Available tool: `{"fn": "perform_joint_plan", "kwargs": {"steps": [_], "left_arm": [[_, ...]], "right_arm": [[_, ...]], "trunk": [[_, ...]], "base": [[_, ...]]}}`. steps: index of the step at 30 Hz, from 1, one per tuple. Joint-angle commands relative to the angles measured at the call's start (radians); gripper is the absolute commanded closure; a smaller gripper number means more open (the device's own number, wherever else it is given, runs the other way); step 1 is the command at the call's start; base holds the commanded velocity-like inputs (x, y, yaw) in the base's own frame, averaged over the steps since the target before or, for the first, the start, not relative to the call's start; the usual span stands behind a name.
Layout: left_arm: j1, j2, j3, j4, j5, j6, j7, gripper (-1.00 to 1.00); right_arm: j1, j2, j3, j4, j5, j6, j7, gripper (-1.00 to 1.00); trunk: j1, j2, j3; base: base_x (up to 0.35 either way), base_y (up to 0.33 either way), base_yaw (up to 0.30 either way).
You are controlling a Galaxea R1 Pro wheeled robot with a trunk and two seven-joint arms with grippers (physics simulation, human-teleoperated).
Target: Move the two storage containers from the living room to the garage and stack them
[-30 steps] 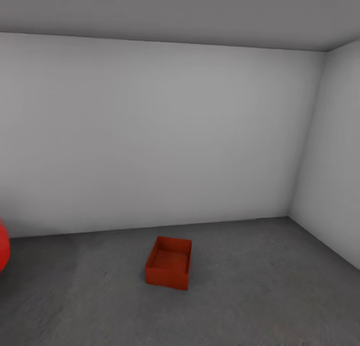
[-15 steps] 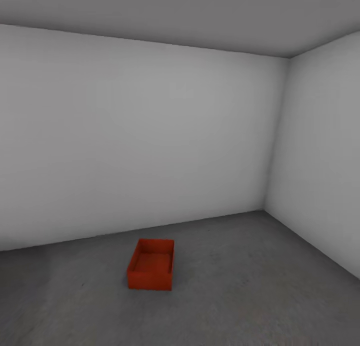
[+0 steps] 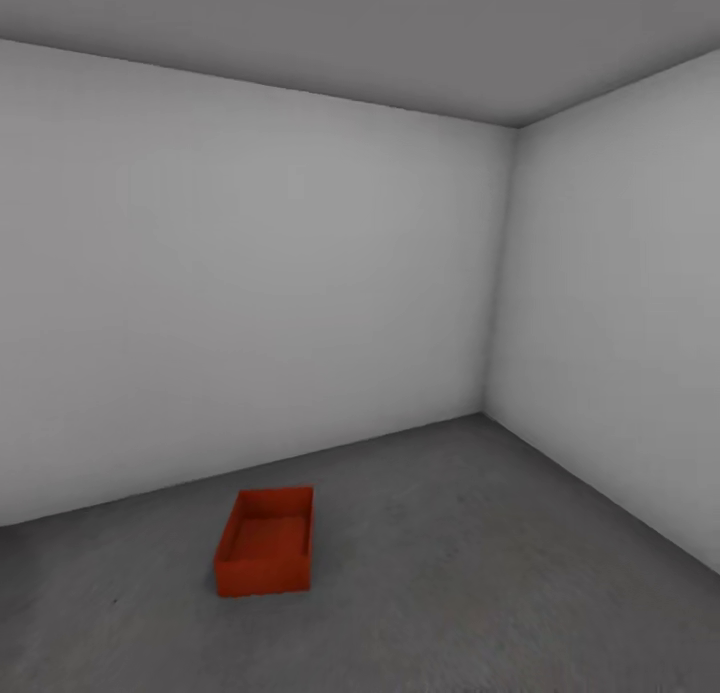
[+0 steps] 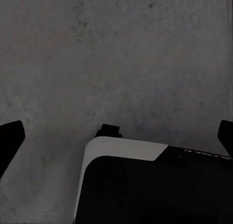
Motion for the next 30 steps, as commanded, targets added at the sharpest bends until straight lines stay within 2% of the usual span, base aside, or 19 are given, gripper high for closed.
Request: {"fn": "perform_joint_plan", "kwargs": {"steps": [1,30], "left_arm": [[-0.001,0.0,-0.008,0.0,0.008,-0.003,0.003,-1.0],[-0.001,0.0,-0.009,0.0,0.008,-0.004,0.004,-1.0]], "right_arm": [[-0.002,-0.001,0.009,0.003,-0.01,-0.006,-0.001,-1.0],[-0.002,-0.003,0.01,0.003,-0.01,-0.005,-0.001,-1.0]], "trunk": [[0.0,-0.001,-0.001],[0.0,-0.001,0.017]], "base": [[0.0,0.0,-0.278],[0.0,0.0,-0.277]]}}
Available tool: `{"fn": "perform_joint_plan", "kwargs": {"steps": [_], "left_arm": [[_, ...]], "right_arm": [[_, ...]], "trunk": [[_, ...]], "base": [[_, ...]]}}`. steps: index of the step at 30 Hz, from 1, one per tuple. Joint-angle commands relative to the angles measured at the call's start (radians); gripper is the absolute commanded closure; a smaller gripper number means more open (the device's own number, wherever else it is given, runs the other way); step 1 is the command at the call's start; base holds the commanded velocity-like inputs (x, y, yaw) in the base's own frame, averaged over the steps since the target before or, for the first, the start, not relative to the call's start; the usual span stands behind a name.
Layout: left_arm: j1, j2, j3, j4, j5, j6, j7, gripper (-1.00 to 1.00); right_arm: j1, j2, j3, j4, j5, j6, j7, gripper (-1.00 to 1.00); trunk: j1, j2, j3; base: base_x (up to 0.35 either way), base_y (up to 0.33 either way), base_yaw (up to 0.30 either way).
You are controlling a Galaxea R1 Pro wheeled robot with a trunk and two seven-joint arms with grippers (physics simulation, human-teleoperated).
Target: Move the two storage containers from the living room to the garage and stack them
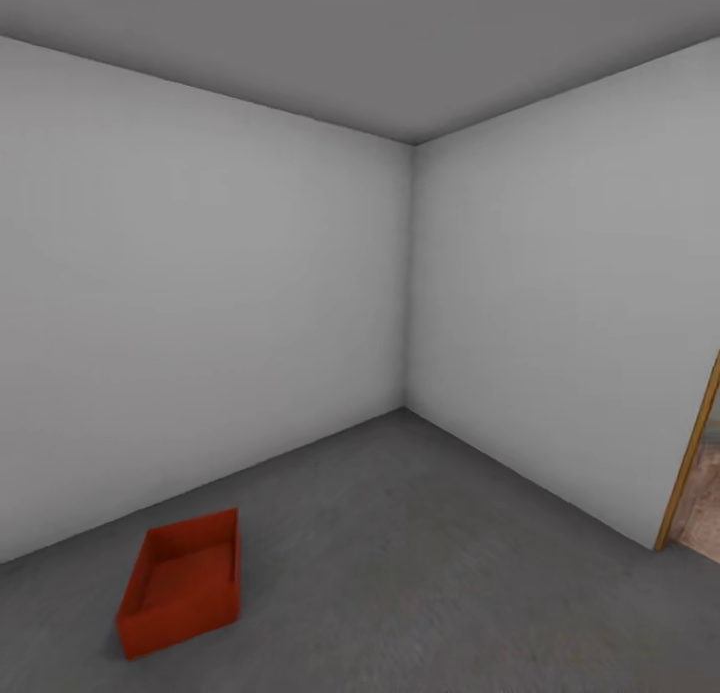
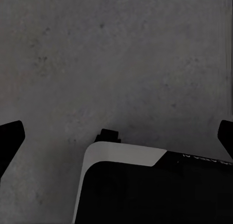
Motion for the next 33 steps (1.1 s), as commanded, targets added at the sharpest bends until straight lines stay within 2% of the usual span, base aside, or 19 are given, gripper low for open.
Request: {"fn": "perform_joint_plan", "kwargs": {"steps": [1,33], "left_arm": [[-0.001,0.0,-0.009,0.0,0.008,-0.003,0.003,-1.0],[-0.001,0.0,-0.008,0.0,0.008,-0.003,0.003,-1.0]], "right_arm": [[-0.002,0.0,0.008,0.003,-0.01,-0.006,0.0,-1.0],[-0.002,-0.002,0.007,0.003,-0.01,-0.006,0.005,-1.0]], "trunk": [[0.0,-0.001,-0.001],[0.0,-0.001,0.004]], "base": [[0.0,0.0,-0.277],[0.0,0.0,-0.281]]}}
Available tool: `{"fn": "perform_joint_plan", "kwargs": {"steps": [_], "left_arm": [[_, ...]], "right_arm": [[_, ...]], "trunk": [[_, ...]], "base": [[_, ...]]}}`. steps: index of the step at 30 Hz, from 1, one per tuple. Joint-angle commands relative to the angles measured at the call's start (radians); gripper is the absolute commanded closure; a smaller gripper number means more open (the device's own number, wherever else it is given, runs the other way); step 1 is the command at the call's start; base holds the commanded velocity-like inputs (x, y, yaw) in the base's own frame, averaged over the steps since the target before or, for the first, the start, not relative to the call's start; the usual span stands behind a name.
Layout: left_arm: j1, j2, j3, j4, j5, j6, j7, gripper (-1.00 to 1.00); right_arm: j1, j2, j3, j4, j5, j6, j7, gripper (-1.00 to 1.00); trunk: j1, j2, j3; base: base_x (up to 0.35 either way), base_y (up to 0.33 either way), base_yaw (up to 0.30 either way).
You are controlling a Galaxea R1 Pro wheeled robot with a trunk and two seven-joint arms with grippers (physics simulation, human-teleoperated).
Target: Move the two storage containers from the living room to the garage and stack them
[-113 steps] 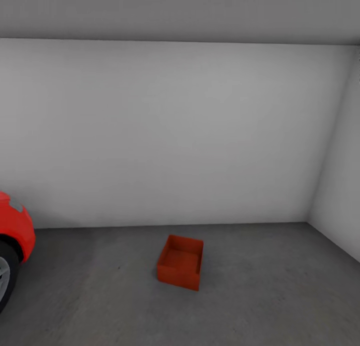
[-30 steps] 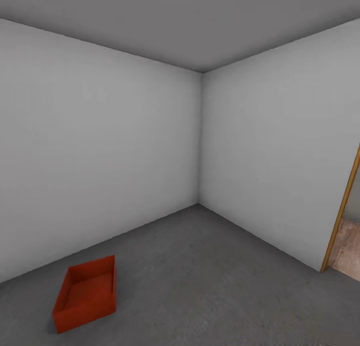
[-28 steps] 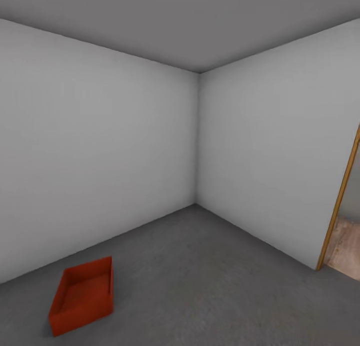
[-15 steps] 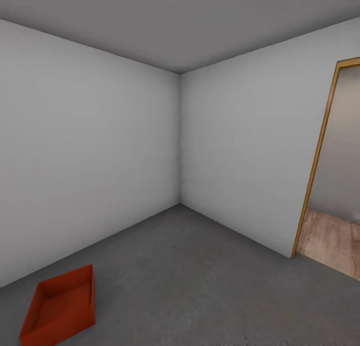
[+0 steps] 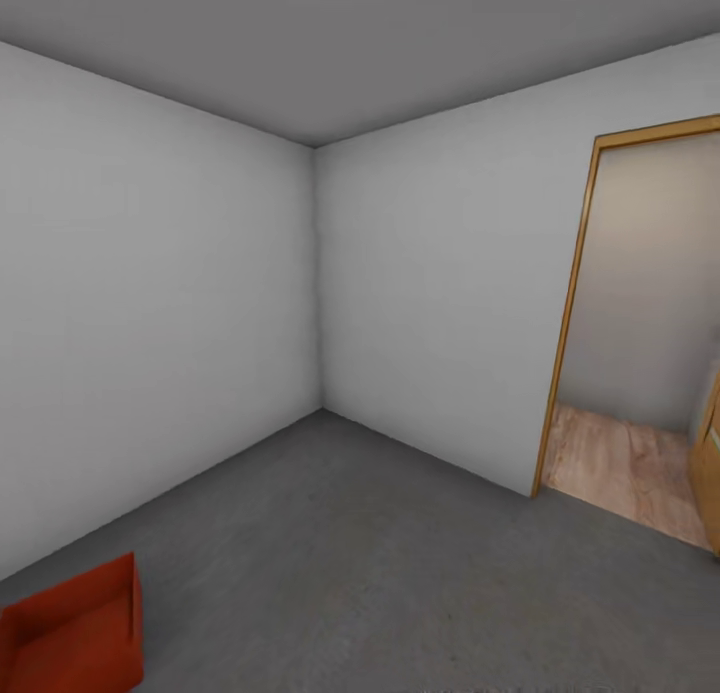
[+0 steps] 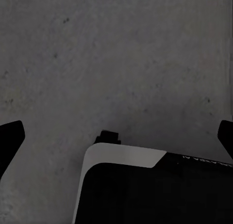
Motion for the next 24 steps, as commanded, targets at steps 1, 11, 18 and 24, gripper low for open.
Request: {"fn": "perform_joint_plan", "kwargs": {"steps": [1,11,18,24], "left_arm": [[-0.001,0.0,-0.009,0.0,0.008,-0.003,0.003,-1.0],[0.0,-0.001,-0.008,0.001,0.008,-0.003,0.003,-1.0],[0.0,-0.001,-0.008,0.001,0.008,-0.003,0.003,-1.0],[0.0,-0.001,-0.009,0.001,0.008,-0.003,0.003,-1.0]], "right_arm": [[-0.002,0.0,0.008,0.003,-0.01,-0.006,-0.001,-1.0],[-0.002,0.0,0.008,0.003,-0.01,-0.006,-0.001,-1.0],[-0.002,0.001,0.009,0.003,-0.01,-0.006,-0.001,-1.0],[-0.002,0.001,0.008,0.003,-0.01,-0.006,-0.001,-1.0]], "trunk": [[0.0,-0.001,-0.002],[0.0,-0.001,-0.002],[0.0,-0.001,-0.002],[0.0,-0.001,-0.002]], "base": [[0.0,0.0,-0.283],[0.0,0.0,-0.284],[0.0,0.0,-0.284],[0.0,0.0,-0.285]]}}
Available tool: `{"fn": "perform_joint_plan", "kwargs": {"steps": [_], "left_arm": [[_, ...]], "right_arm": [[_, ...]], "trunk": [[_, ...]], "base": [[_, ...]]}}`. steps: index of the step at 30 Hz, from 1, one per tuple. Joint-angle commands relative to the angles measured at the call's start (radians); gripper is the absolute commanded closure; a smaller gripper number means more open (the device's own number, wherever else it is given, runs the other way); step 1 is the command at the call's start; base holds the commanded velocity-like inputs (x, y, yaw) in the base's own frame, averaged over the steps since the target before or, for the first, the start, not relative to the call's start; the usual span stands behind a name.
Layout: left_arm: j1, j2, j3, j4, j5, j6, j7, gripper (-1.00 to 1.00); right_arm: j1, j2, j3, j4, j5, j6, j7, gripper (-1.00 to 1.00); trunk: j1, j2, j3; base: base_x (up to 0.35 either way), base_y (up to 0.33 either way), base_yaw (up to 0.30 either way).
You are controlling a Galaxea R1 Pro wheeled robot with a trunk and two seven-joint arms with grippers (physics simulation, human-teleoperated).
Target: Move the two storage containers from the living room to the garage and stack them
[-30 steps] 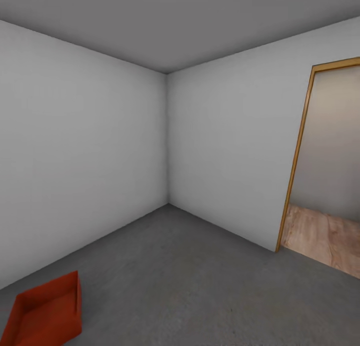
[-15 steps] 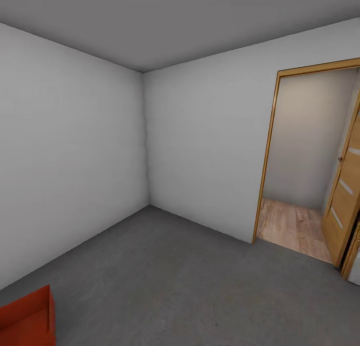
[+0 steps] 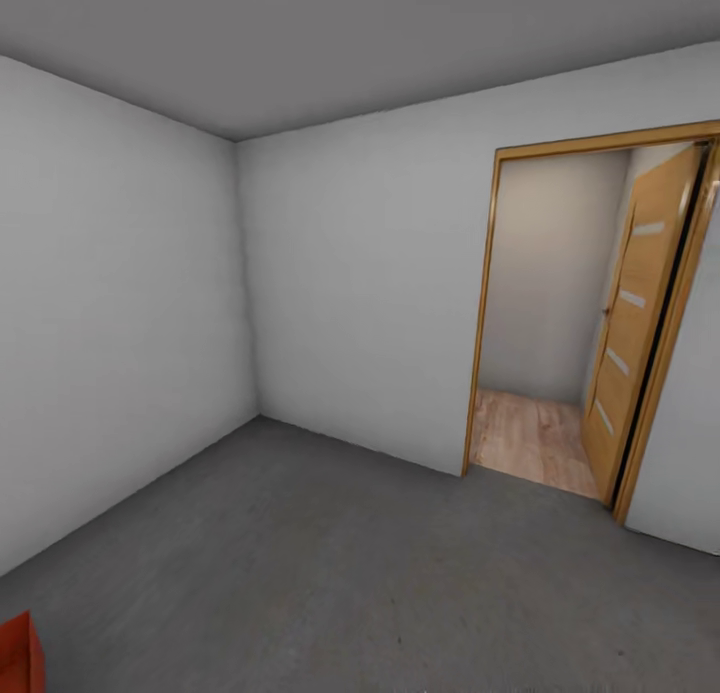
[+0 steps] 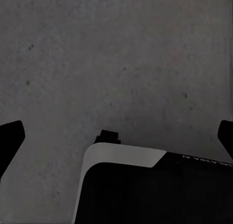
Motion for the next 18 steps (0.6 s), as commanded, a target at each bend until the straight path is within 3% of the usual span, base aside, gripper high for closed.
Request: {"fn": "perform_joint_plan", "kwargs": {"steps": [1,18], "left_arm": [[-0.001,0.0,-0.009,0.0,0.008,-0.003,0.003,-1.0],[-0.001,0.0,-0.009,0.0,0.008,-0.003,0.003,-1.0]], "right_arm": [[-0.002,0.0,0.008,0.003,-0.01,-0.006,-0.001,-1.0],[-0.002,-0.001,0.008,0.003,-0.01,-0.006,0.001,-1.0]], "trunk": [[0.0,-0.001,-0.002],[0.0,-0.001,-0.009]], "base": [[0.0,0.0,-0.286],[0.0,0.0,-0.286]]}}
